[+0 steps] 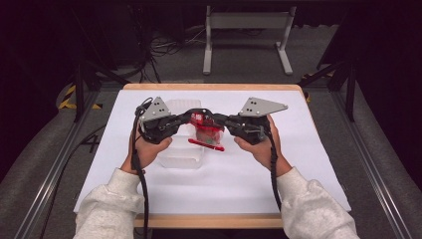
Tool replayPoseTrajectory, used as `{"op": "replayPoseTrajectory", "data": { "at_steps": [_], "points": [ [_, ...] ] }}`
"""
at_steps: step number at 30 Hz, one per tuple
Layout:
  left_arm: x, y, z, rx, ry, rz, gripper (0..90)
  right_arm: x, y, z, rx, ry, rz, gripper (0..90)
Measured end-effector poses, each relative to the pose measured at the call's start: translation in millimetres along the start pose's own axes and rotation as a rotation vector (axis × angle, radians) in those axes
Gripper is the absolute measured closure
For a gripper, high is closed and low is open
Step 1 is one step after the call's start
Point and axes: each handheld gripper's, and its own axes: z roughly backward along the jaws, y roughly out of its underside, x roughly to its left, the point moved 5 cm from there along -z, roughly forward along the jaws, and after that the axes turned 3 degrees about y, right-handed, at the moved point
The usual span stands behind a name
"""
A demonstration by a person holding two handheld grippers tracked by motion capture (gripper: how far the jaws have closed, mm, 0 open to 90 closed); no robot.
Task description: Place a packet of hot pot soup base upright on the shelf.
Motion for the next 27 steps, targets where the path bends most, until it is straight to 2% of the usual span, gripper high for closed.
{"op": "replayPoseTrajectory", "data": {
  "at_steps": [7,13,17,22,27],
  "points": [
    [11.8,11.2,7.6,-0.003,-0.03,0.029,89.9,3.9,-3.0,-20.3,0.009,-0.009,-0.005,90.0],
    [21.6,24.0,9.4,0.007,-0.053,0.05,89.8,4.3,1.8,-39.8,0.022,-0.018,-0.02,90.0],
    [27.6,31.9,11.3,0.012,-0.06,0.066,89.8,7.9,4.9,-50.2,0.029,-0.026,-0.014,90.0],
    [33.4,40.3,12.4,0.022,-0.075,0.068,89.7,10.4,8.3,-62.5,0.034,-0.044,-0.026,90.0],
    [36.6,44.8,12.3,0.029,-0.072,0.073,89.7,10.3,11.8,-71.6,0.035,-0.055,-0.036,90.0]
  ]
}}
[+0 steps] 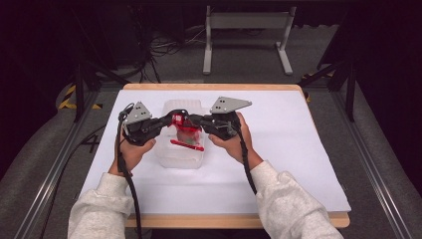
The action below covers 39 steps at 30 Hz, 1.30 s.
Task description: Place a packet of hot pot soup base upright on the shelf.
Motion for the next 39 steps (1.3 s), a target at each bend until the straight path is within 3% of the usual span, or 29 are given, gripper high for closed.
{"op": "replayPoseTrajectory", "data": {
  "at_steps": [12,22,39],
  "points": [
    [6.4,17.3,2.8,0.019,-0.005,0.023,89.6,9.0,10.1,-16.7,0.037,-0.016,0.007,89.9],
    [7.0,32.6,-1.4,0.052,-0.012,0.024,89.4,7.9,24.1,-24.3,0.065,-0.022,-0.009,89.7],
    [5.6,42.3,-3.6,0.073,-0.023,0.02,88.1,7.4,36.1,-29.9,0.073,-0.031,-0.027,89.2]
  ]
}}
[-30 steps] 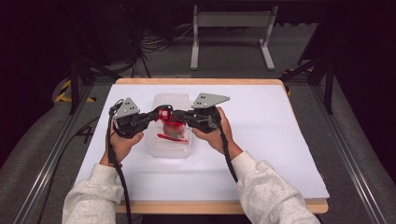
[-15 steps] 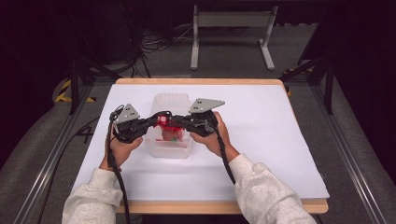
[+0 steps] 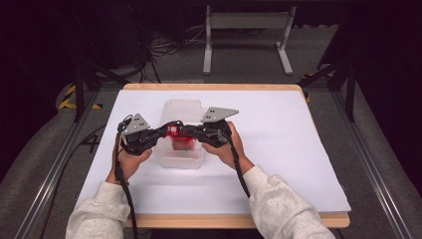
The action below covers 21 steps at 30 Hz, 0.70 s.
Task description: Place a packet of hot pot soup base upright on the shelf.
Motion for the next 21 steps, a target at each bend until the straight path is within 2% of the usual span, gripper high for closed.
{"op": "replayPoseTrajectory", "data": {
  "at_steps": [8,13,15,21],
  "points": [
    [-0.9,0.1,-0.7,-0.003,-0.008,-0.004,88.1,-3.4,3.9,1.4,-0.003,0.005,-0.009,88.1],
    [-1.1,-0.3,-0.3,-0.001,-0.019,-0.002,84.4,-5.3,3.7,2.2,0.003,0.02,0.004,86.6],
    [-1.7,-0.5,0.8,-0.004,-0.022,-0.002,83.1,-4.4,4.2,2.7,0.002,0.003,0.011,86.1],
    [-4.0,-3.2,6.0,-0.028,-0.038,-0.013,80.6,-5.4,4.7,5.6,0.017,0.028,0.032,84.2]
  ]
}}
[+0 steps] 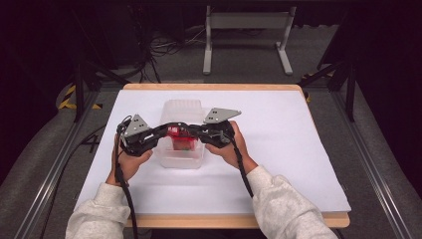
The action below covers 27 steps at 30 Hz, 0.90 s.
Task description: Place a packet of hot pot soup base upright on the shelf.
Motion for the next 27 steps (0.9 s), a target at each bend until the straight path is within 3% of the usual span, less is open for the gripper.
{"op": "replayPoseTrajectory", "data": {
  "at_steps": [13,27],
  "points": [
    [-0.7,-2.8,6.8,-0.019,-0.012,-0.005,76.4,-3.6,-0.5,3.3,0.016,0.04,0.022,81.9],
    [-2.5,-17.5,19.9,-0.06,-0.039,-0.024,69.7,-7.6,-5.1,12.8,0.013,0.063,0.031,80.3]
  ]
}}
